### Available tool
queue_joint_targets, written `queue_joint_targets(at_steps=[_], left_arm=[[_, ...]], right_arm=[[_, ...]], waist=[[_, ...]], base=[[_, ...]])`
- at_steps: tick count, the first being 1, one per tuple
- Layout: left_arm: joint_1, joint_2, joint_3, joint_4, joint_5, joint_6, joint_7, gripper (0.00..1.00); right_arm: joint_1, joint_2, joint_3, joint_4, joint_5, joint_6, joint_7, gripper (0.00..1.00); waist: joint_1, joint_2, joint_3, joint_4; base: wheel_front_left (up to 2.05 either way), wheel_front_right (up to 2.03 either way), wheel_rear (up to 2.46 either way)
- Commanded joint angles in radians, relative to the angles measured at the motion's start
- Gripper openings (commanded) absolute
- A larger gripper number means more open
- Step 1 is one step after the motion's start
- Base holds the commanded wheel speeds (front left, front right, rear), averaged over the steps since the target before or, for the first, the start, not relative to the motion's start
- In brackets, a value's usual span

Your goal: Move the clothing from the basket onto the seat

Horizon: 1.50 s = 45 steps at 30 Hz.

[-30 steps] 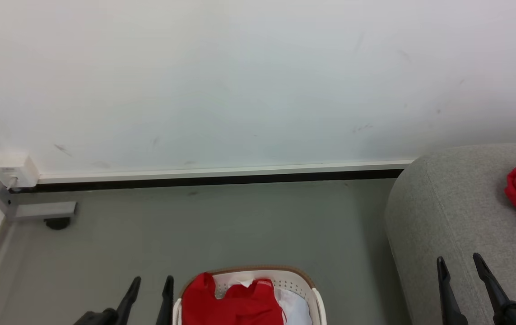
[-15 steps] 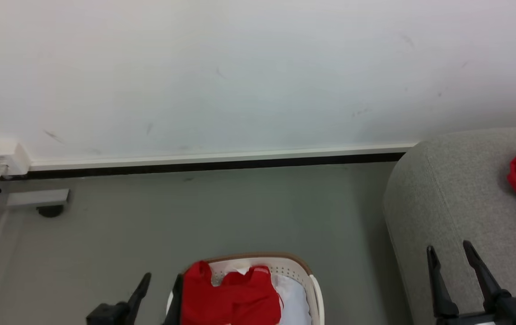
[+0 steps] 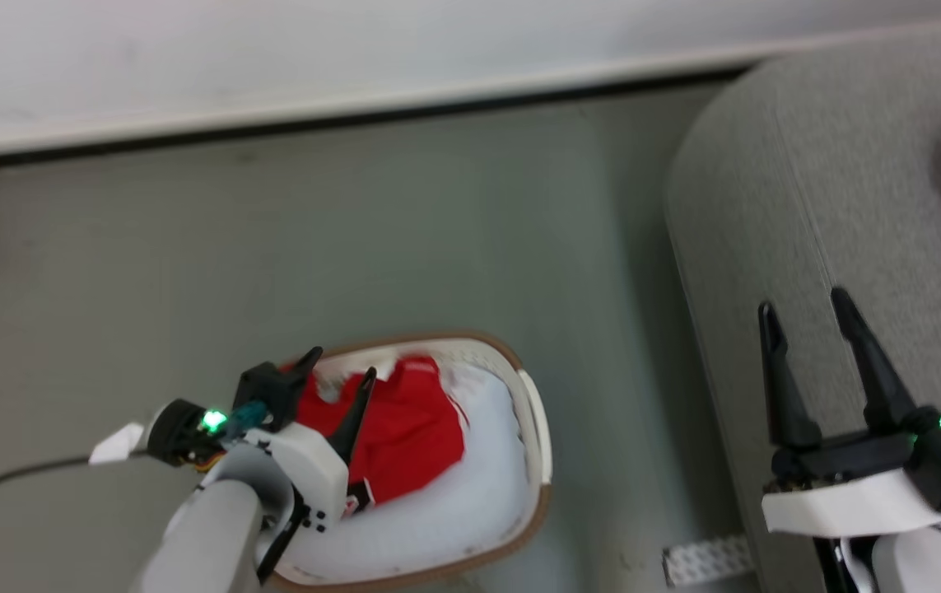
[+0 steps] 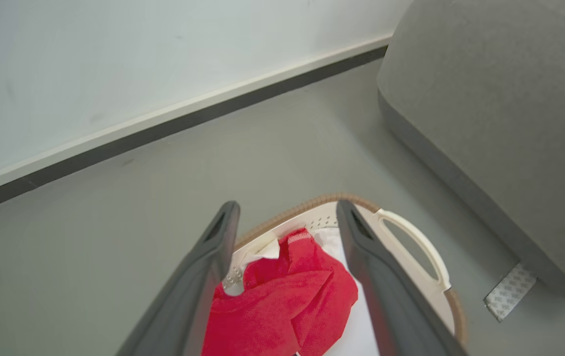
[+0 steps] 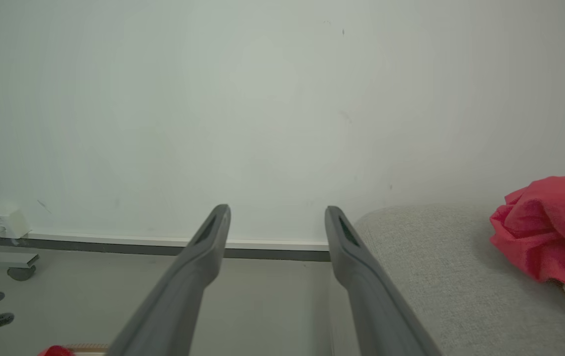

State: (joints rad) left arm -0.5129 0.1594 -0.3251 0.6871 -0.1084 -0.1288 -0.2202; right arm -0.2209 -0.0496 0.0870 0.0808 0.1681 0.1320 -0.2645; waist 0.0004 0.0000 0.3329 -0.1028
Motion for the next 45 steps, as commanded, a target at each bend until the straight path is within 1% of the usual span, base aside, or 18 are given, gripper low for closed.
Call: queue_joint_targets(at_steps=[1,5,8,10,13,17,18,24,25,29,32,38,42,45], left_arm=[[-0.039,0.020,-0.023,0.046,0.020,-0.002,0.021,1.00],[-0.135,0.045,-0.091,0.162,0.027,-0.001,0.075,1.00],[-0.189,0.047,-0.137,0.233,-0.003,-0.001,0.121,1.00],[-0.231,0.076,-0.157,0.280,0.000,0.000,0.153,1.00],[-0.277,0.101,-0.172,0.347,0.018,0.003,0.194,1.00],[-0.338,0.135,-0.174,0.411,0.031,0.034,0.217,1.00],[-0.349,0.141,-0.175,0.424,0.032,0.034,0.220,1.00],[-0.400,0.146,-0.174,0.480,0.017,0.036,0.234,0.99],[-0.404,0.143,-0.175,0.488,0.016,0.041,0.232,0.00],[-0.406,0.114,-0.171,0.509,-0.007,0.039,0.209,0.00],[-0.381,0.097,-0.161,0.520,-0.026,0.033,0.167,0.00],[-0.311,0.029,-0.134,0.508,-0.087,0.022,0.037,0.00],[-0.263,-0.010,-0.115,0.491,-0.137,0.014,-0.010,0.00],[-0.223,-0.034,-0.104,0.469,-0.163,0.008,-0.027,0.00]], right_arm=[[-0.032,-0.002,0.004,-0.015,0.016,-0.003,0.000,1.00],[-0.076,-0.001,0.015,-0.045,0.056,-0.003,0.000,1.00],[-0.096,-0.001,0.029,-0.069,0.082,-0.002,0.000,1.00],[-0.107,-0.001,0.039,-0.079,0.102,-0.003,0.000,1.00],[-0.123,-0.001,0.054,-0.097,0.123,-0.003,0.000,1.00],[-0.144,-0.001,0.071,-0.117,0.147,-0.003,0.000,1.00],[-0.150,-0.001,0.074,-0.123,0.154,-0.002,0.000,1.00],[-0.177,-0.001,0.067,-0.142,0.176,-0.003,0.000,1.00],[-0.179,-0.001,0.065,-0.141,0.176,-0.003,0.000,1.00],[-0.174,-0.001,0.052,-0.120,0.168,-0.003,0.000,1.00],[-0.159,-0.001,0.046,-0.101,0.164,-0.003,0.000,1.00],[-0.096,-0.002,0.015,-0.059,0.142,-0.002,0.000,1.00],[-0.050,-0.002,0.005,-0.023,0.102,-0.003,0.000,1.00],[-0.008,-0.002,-0.007,0.000,0.083,-0.002,0.000,1.00]], waist=[[-0.0004,0.0000,0.143,-0.094],[-0.0004,0.0000,0.232,-0.143],[-0.0004,0.0000,0.295,-0.168],[-0.0004,0.0000,0.334,-0.181],[-0.0004,0.0000,0.388,-0.194],[-0.0004,0.0000,0.445,-0.204],[-0.0004,0.0000,0.460,-0.206],[-0.0004,0.0000,0.516,-0.212],[-0.0004,0.0000,0.517,-0.211],[-0.0004,0.0000,0.494,-0.195],[-0.0004,0.0000,0.444,-0.178],[-0.0004,0.0000,0.279,-0.115],[-0.0004,0.0000,0.153,-0.069],[-0.0004,0.0000,0.057,-0.038]], base=[[0.00,0.00,0.00],[0.00,0.00,0.00],[0.00,0.00,0.00],[0.00,0.00,0.00],[0.00,0.00,0.00],[0.00,0.00,0.00],[0.00,0.00,0.00],[0.00,0.00,0.00],[0.00,0.00,0.00],[0.00,0.00,0.00],[0.00,0.00,0.00],[0.00,0.00,0.00],[0.00,0.00,0.00],[0.00,0.00,0.00]])
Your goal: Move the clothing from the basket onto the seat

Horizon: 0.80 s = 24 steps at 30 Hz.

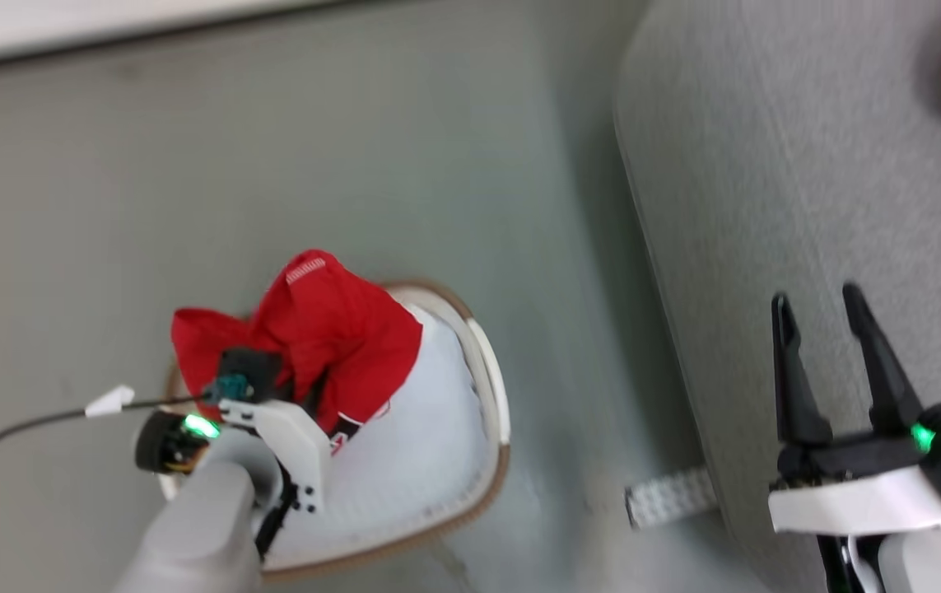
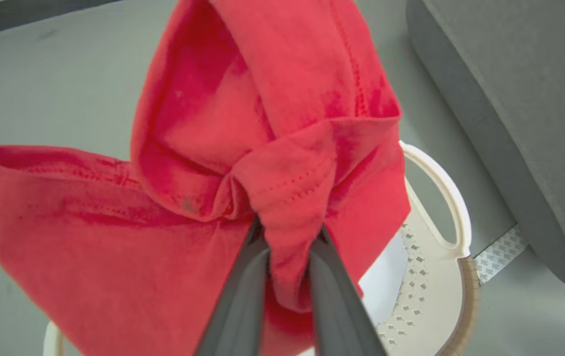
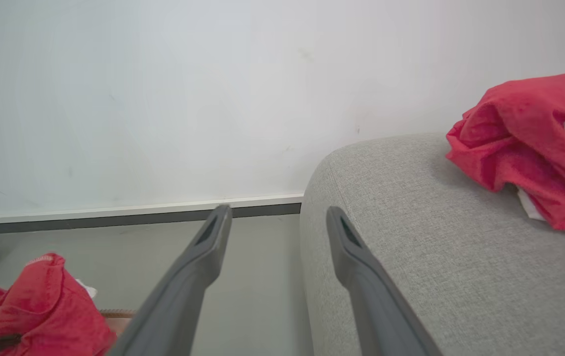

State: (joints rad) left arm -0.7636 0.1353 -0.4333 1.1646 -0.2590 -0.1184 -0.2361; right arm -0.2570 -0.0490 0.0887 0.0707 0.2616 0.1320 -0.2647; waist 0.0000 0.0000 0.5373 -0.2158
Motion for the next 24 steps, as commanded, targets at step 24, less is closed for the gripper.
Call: queue_joint_targets(at_steps=[24], left_arm=[[0.269,-0.019,0.039,-0.538,-0.136,0.060,0.050,0.00]], right_arm=[[0.329,-0.002,-0.038,0.095,-0.071,-0.003,0.001,1.00]], waist=[[0.0000,0.0000,-0.609,0.188]], base=[[0.00,0.00,0.00]])
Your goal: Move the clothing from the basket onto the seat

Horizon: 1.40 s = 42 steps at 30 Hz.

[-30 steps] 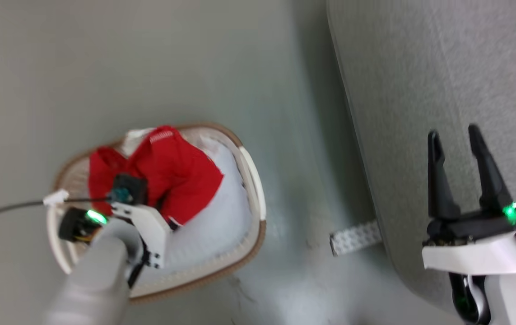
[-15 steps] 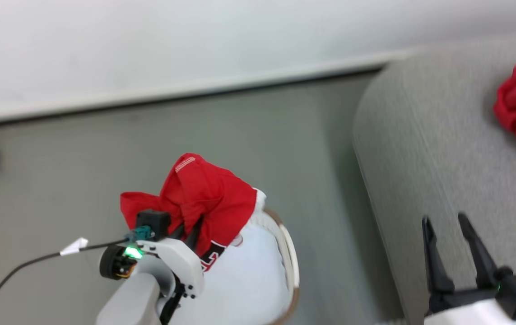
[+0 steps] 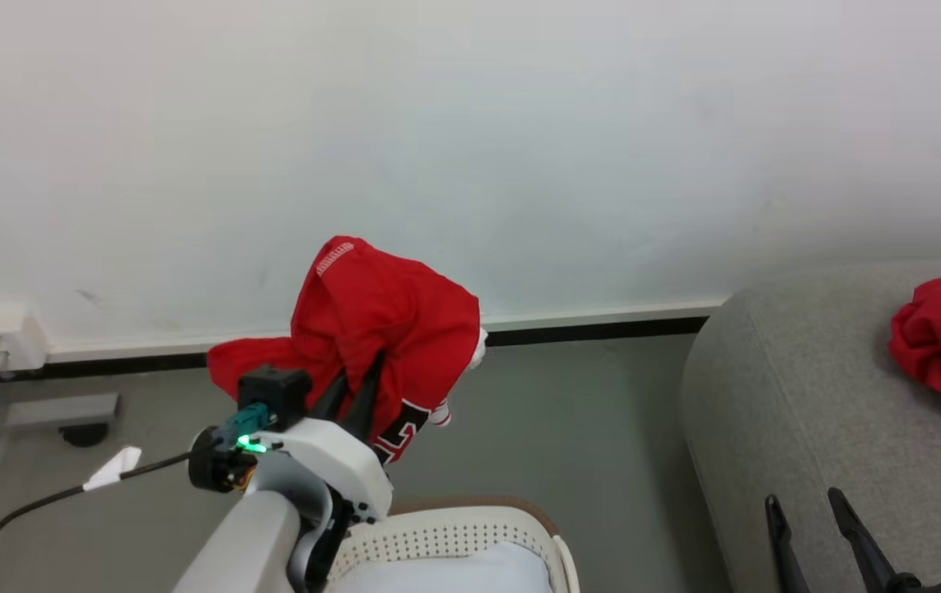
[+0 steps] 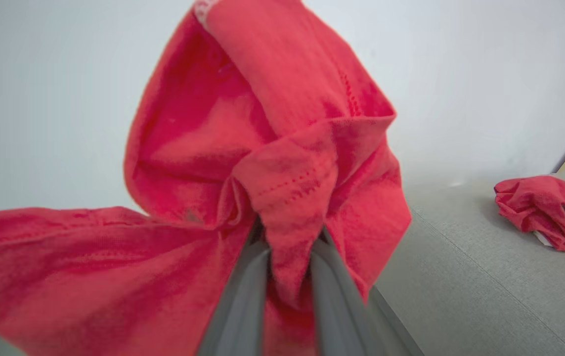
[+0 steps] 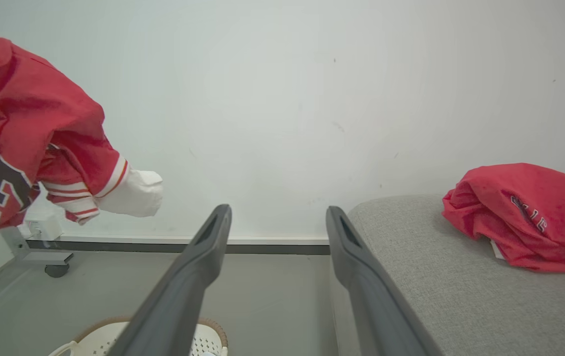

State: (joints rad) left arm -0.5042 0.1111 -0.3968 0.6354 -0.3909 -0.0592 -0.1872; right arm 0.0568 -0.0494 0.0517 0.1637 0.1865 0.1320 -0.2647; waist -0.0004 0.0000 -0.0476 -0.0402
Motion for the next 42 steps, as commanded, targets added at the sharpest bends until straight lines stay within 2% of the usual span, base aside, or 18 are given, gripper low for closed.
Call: queue_joint_targets(at_steps=[1,6,11,14,16,19,23,28,34,41,42], left_arm=[[0.023,0.011,0.004,-0.050,-0.007,0.009,0.016,0.00],[0.086,0.042,0.009,-0.254,-0.020,0.046,0.096,0.00],[0.142,0.068,0.002,-0.413,-0.022,0.078,0.169,0.00],[0.166,0.077,-0.005,-0.478,-0.025,0.087,0.199,0.00],[0.177,0.078,-0.012,-0.510,-0.029,0.091,0.212,0.00],[0.184,0.077,-0.024,-0.539,-0.031,0.087,0.229,0.00],[0.184,0.067,-0.041,-0.563,-0.036,0.083,0.243,0.00],[0.172,0.058,-0.076,-0.575,-0.031,0.066,0.257,0.00],[0.160,0.046,-0.114,-0.565,-0.024,0.047,0.271,0.00],[0.153,0.025,-0.152,-0.573,-0.042,0.027,0.290,0.00],[0.152,0.023,-0.156,-0.573,-0.040,0.027,0.291,0.00]], right_arm=[[0.021,-0.002,0.000,0.002,0.004,-0.002,0.001,1.00],[0.032,-0.002,0.009,0.003,0.011,-0.003,0.001,1.00],[0.011,-0.002,0.064,-0.001,0.012,-0.002,0.001,1.00],[-0.024,-0.005,0.153,0.013,0.032,-0.002,0.001,1.00],[-0.059,-0.043,0.257,0.032,0.076,-0.002,0.001,1.00],[-0.146,-0.112,0.424,0.065,0.180,-0.003,0.002,1.00],[-0.274,-0.178,0.586,0.103,0.313,-0.003,0.013,1.00],[-0.417,-0.208,0.749,0.137,0.446,-0.002,0.009,1.00],[-0.552,-0.200,0.879,0.183,0.554,-0.002,0.000,1.00],[-0.632,-0.158,0.908,0.247,0.612,-0.002,-0.001,1.00],[-0.636,-0.150,0.903,0.245,0.624,-0.002,-0.001,0.47]], waist=[[0.0004,0.0000,-0.032,0.013],[0.0004,0.0000,-0.046,0.007],[0.0004,0.0000,-0.044,0.001],[0.0004,0.0000,-0.041,-0.001],[0.0004,0.0000,-0.037,-0.001],[0.0004,0.0000,-0.033,-0.002],[0.0004,0.0000,-0.028,0.003],[0.0004,0.0000,-0.025,0.018],[0.0004,0.0000,-0.026,0.036],[0.0004,0.0000,-0.025,0.051],[0.0004,0.0000,-0.025,0.053]], base=[[0.00,0.00,0.00],[0.00,0.00,0.00],[0.00,0.00,0.00],[0.00,0.00,0.00],[0.00,0.00,0.00],[0.00,0.00,0.00],[0.00,0.00,0.00],[0.00,0.00,0.00],[0.00,0.00,0.00],[0.00,0.00,0.00],[0.00,0.00,0.00]])
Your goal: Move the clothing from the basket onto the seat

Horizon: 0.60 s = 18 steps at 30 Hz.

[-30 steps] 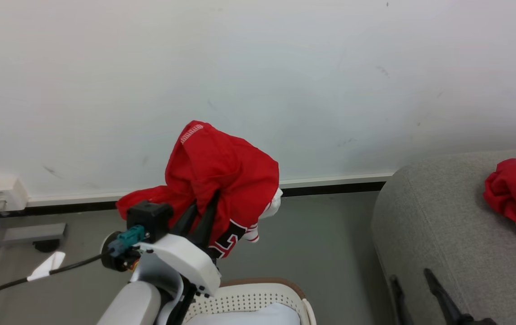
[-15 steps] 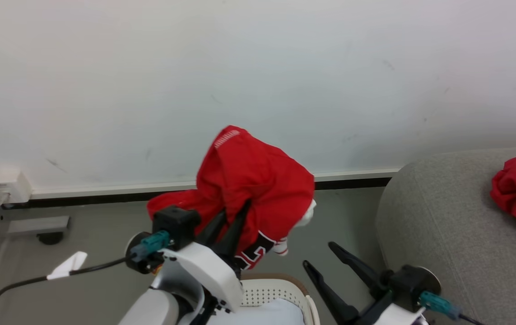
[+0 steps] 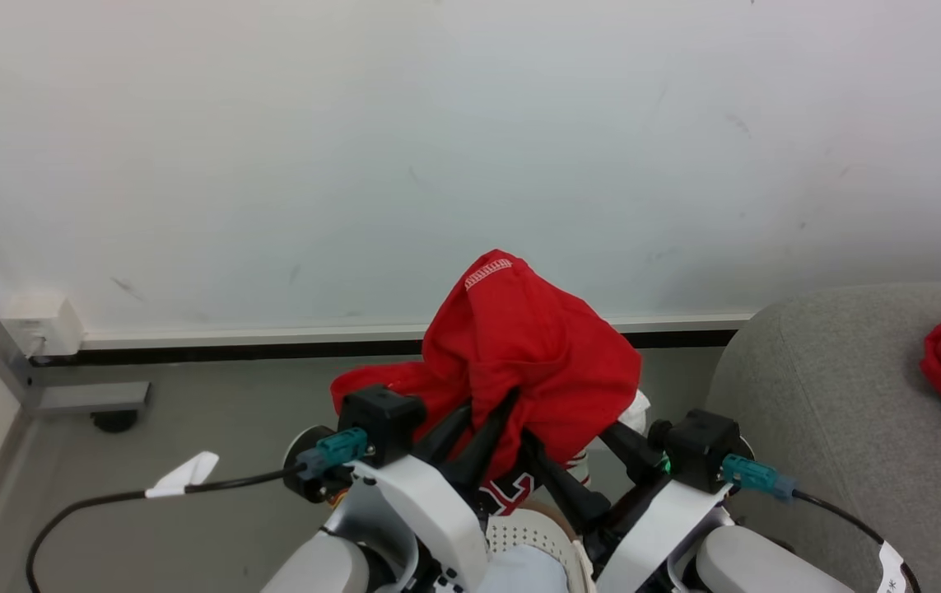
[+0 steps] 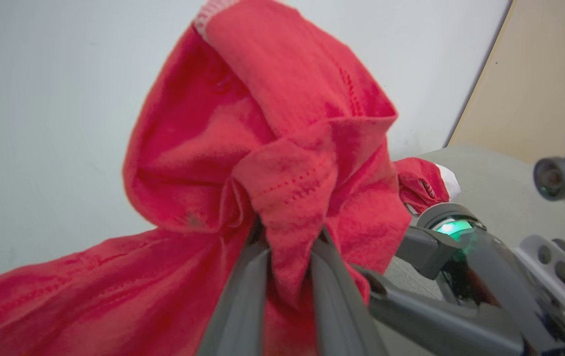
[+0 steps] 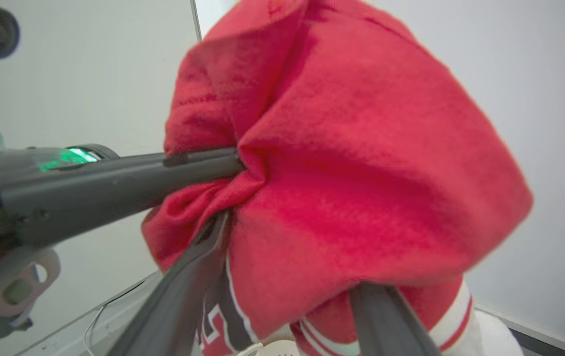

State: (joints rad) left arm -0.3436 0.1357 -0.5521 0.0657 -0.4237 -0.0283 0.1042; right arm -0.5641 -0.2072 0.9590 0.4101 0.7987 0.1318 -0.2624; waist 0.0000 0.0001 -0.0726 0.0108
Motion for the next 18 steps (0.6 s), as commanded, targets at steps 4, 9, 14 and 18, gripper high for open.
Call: queue_joint_targets(at_steps=[4,9,14,18], left_arm=[[-0.009,-0.003,-0.008,0.007,-0.007,-0.002,0.000,0.00],[0.000,0.008,-0.001,0.015,-0.005,0.009,-0.010,0.07],[0.007,0.018,0.002,0.021,0.003,0.021,-0.013,1.00],[0.007,0.018,-0.001,0.024,0.004,0.027,-0.016,1.00]], right_arm=[[-0.019,0.016,-0.016,-0.018,0.036,-0.002,-0.003,0.00],[-0.002,0.001,-0.037,-0.022,0.025,-0.002,-0.003,0.00],[0.023,0.001,-0.112,-0.029,-0.019,-0.002,-0.004,0.00],[0.040,0.000,-0.180,-0.020,-0.061,-0.002,-0.004,0.00]], waist=[[0.0000,-0.0001,0.000,0.006],[0.0000,-0.0001,-0.001,0.003],[0.0000,-0.0001,0.001,-0.001],[0.0000,-0.0001,0.002,-0.003]], base=[[0.00,0.00,0.00],[0.00,0.00,0.00],[0.00,0.00,0.00],[0.00,0.00,0.00]])
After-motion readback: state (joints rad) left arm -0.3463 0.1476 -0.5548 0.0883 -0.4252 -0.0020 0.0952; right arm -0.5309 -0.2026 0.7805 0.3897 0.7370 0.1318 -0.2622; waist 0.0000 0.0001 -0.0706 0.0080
